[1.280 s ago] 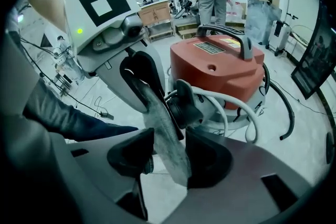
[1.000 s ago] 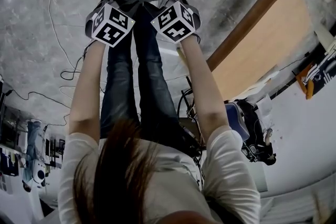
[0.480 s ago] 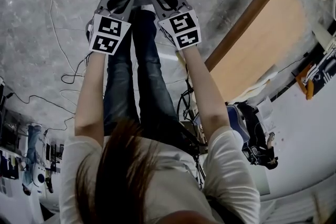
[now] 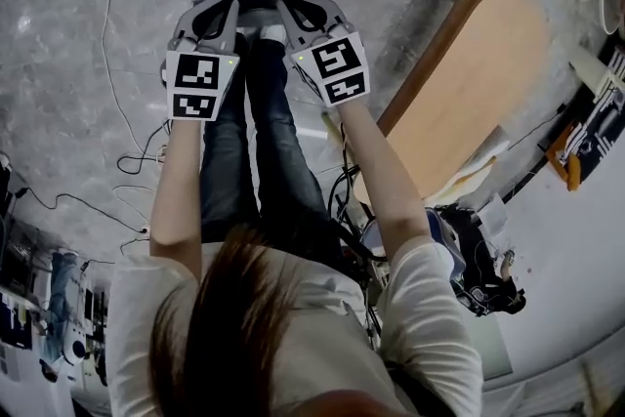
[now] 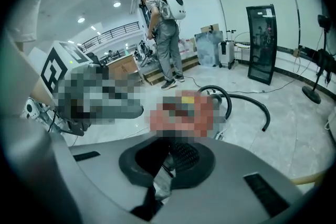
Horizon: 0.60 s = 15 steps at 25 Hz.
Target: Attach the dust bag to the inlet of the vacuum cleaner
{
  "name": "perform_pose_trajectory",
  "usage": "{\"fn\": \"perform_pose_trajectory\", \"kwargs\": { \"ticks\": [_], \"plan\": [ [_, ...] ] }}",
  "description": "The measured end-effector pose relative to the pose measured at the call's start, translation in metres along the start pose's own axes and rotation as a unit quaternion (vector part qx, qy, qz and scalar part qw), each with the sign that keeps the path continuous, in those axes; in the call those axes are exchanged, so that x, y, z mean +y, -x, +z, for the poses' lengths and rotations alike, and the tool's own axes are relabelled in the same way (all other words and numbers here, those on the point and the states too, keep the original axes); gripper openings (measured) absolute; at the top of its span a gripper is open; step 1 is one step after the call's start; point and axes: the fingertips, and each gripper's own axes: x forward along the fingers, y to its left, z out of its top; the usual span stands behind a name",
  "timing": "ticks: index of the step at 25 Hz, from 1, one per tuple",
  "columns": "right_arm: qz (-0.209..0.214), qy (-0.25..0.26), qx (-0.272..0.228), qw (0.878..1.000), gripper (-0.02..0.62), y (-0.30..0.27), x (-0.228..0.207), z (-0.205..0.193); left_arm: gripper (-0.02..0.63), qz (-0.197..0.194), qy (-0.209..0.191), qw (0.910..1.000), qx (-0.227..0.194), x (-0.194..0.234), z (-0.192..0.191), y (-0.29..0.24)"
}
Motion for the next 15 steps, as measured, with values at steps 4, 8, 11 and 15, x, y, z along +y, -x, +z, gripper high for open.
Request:
{"fn": "perform_pose_trajectory", "kwargs": {
  "ticks": [4, 8, 11, 15],
  "plan": [
    [-0.005, 0.015, -0.016, 1.0, 0.002, 0.024, 0.009, 0.03, 0.017, 0.013, 0.005, 0.9993, -0.034, -0.003, 0.034, 0.029],
    [-0.011, 0.015, -0.05, 0.999, 0.002, 0.058, 0.017, 0.078, 0.017, 0.021, 0.003, 0.9975, -0.067, -0.007, 0.075, 0.064],
    [-0.018, 0.008, -0.085, 0.996, 0.002, 0.086, 0.02, 0.117, 0.017, 0.027, -0.01, 0.995, -0.096, -0.01, 0.111, 0.093],
    [-0.022, -0.005, -0.123, 0.992, 0.002, 0.127, 0.029, 0.164, 0.017, 0.038, -0.011, 0.9905, -0.132, -0.011, 0.157, 0.132]
  ]
}}
